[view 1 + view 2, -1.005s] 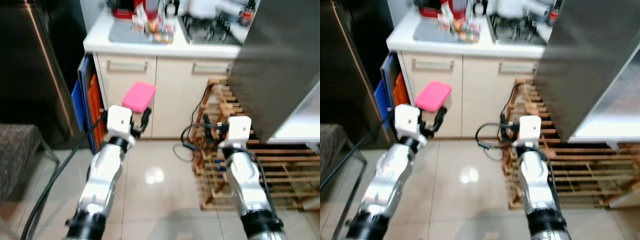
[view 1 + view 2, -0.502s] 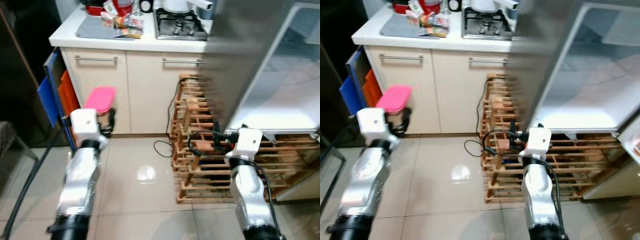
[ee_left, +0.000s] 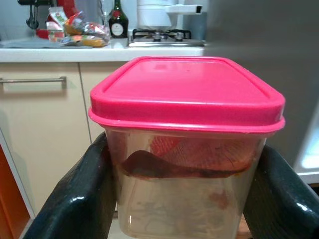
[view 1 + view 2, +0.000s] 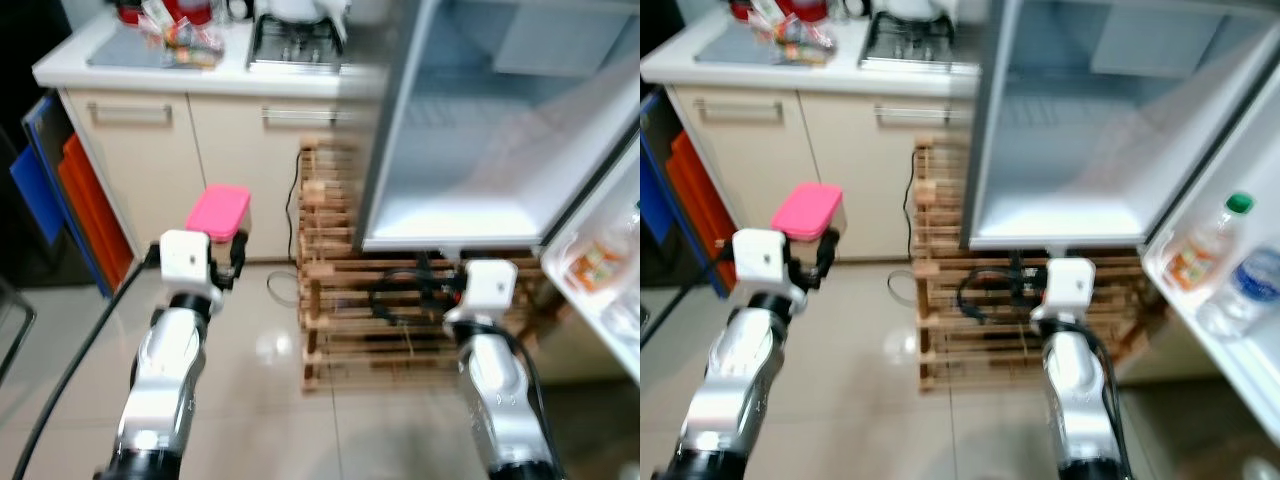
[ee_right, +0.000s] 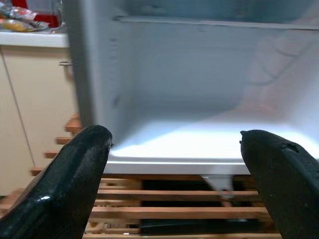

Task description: Restocking fridge

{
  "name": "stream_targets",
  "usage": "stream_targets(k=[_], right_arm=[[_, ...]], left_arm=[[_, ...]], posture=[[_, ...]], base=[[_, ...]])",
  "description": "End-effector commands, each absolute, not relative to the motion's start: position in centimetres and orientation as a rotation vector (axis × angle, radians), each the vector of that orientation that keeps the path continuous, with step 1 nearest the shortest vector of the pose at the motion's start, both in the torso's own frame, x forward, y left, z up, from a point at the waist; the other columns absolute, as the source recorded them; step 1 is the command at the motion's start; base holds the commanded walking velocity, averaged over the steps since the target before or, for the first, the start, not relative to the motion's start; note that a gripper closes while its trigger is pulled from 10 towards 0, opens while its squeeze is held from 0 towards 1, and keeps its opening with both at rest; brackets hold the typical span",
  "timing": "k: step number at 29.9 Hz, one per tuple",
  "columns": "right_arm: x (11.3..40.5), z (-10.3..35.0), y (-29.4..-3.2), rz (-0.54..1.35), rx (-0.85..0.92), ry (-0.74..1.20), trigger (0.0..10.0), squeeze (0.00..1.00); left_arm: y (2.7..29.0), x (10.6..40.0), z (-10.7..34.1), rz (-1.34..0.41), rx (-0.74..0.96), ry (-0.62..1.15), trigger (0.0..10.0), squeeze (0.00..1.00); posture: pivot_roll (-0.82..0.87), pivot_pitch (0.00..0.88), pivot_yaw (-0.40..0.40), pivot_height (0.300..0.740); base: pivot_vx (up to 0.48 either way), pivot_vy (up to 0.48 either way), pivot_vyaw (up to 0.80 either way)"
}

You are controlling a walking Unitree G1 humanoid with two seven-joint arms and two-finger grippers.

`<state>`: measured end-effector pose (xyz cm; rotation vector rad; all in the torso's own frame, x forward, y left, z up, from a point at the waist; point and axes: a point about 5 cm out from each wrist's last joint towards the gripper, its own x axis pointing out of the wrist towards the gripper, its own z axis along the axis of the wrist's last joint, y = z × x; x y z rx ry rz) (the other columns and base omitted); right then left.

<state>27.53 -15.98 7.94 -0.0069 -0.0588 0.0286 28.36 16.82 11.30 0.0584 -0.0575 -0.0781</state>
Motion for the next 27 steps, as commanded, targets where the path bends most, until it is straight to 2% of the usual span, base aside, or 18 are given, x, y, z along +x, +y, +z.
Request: stream_targets(k=[1,6,18,24,27], right_arm=[[27.5,8.2,-16.8,0.007,-0.026,-0.064,10.0,0.0],[27.2,8.1,-17.0,0.005,-0.048,-0.059,10.0,0.0],[24.4,5.1,-20.5,-0.077,-0.135,0.086,10.0,0.0],[24.0,3.9,-21.6,-0.146,-0.16,0.18,10.0,0.0],[23.9,3.5,-23.0,-0.197,-0.195,0.207,10.0,0.0]], left_arm=[[16.0,28.8,11.7,-0.111,0.055,-0.074,10.0,0.0],[15.4,29.6,11.5,-0.129,0.055,-0.059,10.0,0.0],[15.4,29.6,11.1,-0.132,0.033,-0.045,10.0,0.0],[14.9,29.8,11.1,-0.15,0.027,-0.049,10.0,0.0],[14.8,29.9,11.2,-0.152,0.024,-0.051,10.0,0.0]], posture=[[-0.1,0.0,0.012,0.74],[-0.12,0.0,0.019,0.74],[-0.15,0.0,0.024,0.74],[-0.16,0.0,0.024,0.74],[-0.16,0.0,0.022,0.74]], base=[[0.0,-0.442,0.0],[0.0,-0.44,0.0],[0.04,0.0,0.0],[0.0,0.0,0.0],[0.0,0.0,0.0]])
